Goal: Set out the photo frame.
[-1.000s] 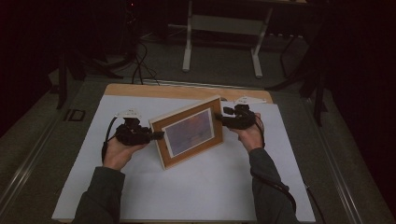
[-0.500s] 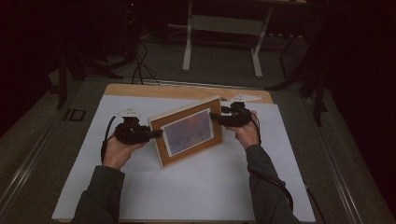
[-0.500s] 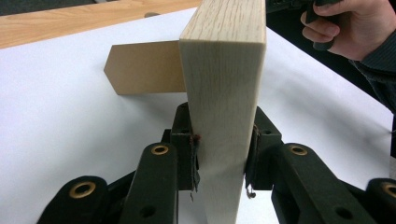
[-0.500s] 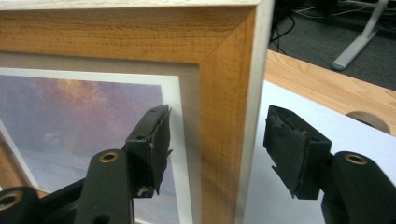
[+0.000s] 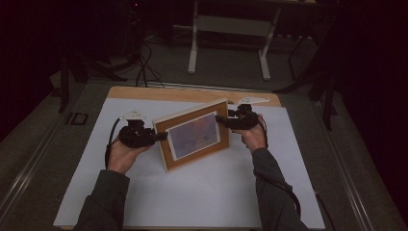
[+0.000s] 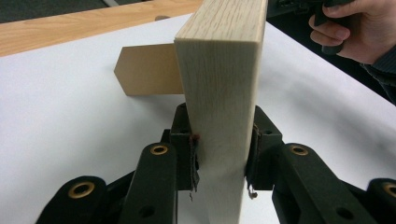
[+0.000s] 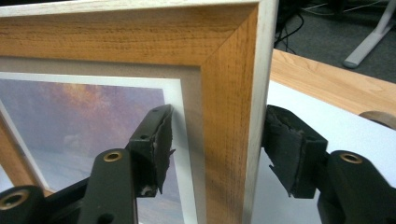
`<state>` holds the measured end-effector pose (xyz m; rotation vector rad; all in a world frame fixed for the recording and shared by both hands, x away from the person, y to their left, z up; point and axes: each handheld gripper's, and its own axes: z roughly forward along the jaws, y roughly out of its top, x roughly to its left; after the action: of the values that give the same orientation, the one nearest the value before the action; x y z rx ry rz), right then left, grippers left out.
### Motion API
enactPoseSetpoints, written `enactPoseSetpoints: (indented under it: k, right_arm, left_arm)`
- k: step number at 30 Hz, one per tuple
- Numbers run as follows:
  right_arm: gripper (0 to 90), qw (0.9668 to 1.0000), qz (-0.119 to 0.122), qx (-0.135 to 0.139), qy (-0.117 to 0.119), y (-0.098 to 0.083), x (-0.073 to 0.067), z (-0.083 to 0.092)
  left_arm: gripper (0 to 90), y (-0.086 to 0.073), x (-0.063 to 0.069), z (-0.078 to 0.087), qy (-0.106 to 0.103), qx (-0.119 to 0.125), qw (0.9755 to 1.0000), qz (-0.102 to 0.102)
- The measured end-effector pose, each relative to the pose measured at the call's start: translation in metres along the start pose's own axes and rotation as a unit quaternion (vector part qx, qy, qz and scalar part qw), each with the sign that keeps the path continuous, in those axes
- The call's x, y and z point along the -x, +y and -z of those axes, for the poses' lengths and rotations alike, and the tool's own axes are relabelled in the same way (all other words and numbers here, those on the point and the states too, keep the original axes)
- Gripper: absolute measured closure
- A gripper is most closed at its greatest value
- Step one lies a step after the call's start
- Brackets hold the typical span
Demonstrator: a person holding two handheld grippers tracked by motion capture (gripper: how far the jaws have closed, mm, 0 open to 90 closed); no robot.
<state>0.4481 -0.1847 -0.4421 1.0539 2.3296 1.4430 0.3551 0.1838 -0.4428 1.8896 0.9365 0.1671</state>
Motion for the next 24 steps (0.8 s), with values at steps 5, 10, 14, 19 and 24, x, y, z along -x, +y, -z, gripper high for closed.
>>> enactPoseSetpoints:
  k: [5,10,14,19,24]
  right_arm:
    - [38.1,0.9998,0.003,-0.015,0.015,-0.003,0.002,-0.006]
    - [40.1,0.9998,0.001,-0.013,0.012,-0.004,0.002,-0.004]
    - [40.7,0.9999,0.004,-0.014,0.003,-0.005,0.0,-0.002]
    - [43.2,0.9999,-0.001,-0.012,-0.001,-0.008,0.0,0.003]
    - [44.6,0.9998,-0.004,-0.013,-0.015,-0.01,-0.002,0.007]
  left_arm:
    - [70.1,0.001,0.0,-0.001,0.005,0.001,1.0,-0.001]
    - [69.4,0.002,0.0,-0.003,0.015,0.003,0.9999,0.0]
    - [69.0,0.004,0.0,-0.005,0.019,0.002,0.9998,0.002]
    - [68.0,0.006,-0.001,-0.009,0.023,0.004,0.9997,0.001]
    - [65.9,0.008,-0.004,-0.013,0.025,0.014,0.9996,0.008]
